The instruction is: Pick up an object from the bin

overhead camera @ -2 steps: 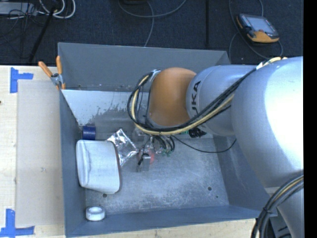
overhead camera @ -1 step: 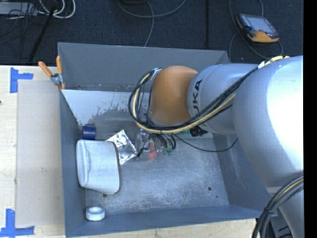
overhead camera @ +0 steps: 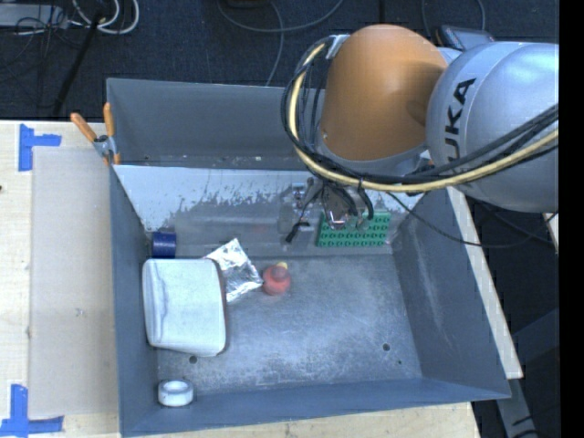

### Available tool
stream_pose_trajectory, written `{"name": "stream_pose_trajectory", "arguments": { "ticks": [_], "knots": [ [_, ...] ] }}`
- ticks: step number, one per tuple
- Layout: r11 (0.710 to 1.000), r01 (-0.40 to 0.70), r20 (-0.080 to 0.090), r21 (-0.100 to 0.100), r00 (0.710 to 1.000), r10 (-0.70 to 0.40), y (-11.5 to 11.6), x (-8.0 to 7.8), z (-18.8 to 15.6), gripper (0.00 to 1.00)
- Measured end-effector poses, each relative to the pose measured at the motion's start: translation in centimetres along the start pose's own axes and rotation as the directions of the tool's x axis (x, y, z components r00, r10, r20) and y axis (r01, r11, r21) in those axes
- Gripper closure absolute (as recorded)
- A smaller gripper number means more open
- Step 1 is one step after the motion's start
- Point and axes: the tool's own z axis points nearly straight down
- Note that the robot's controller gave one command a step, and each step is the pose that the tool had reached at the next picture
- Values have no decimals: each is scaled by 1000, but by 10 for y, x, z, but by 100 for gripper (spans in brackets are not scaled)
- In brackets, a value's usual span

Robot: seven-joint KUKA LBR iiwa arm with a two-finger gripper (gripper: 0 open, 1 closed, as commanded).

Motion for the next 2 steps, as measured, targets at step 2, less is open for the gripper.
{"name": "stream_pose_trajectory", "arguments": {
  "ticks": [2],
  "knots": [
    [995, -97, -16, 5, 995, 97, 35, -13, 167, 100]
  ]
}}
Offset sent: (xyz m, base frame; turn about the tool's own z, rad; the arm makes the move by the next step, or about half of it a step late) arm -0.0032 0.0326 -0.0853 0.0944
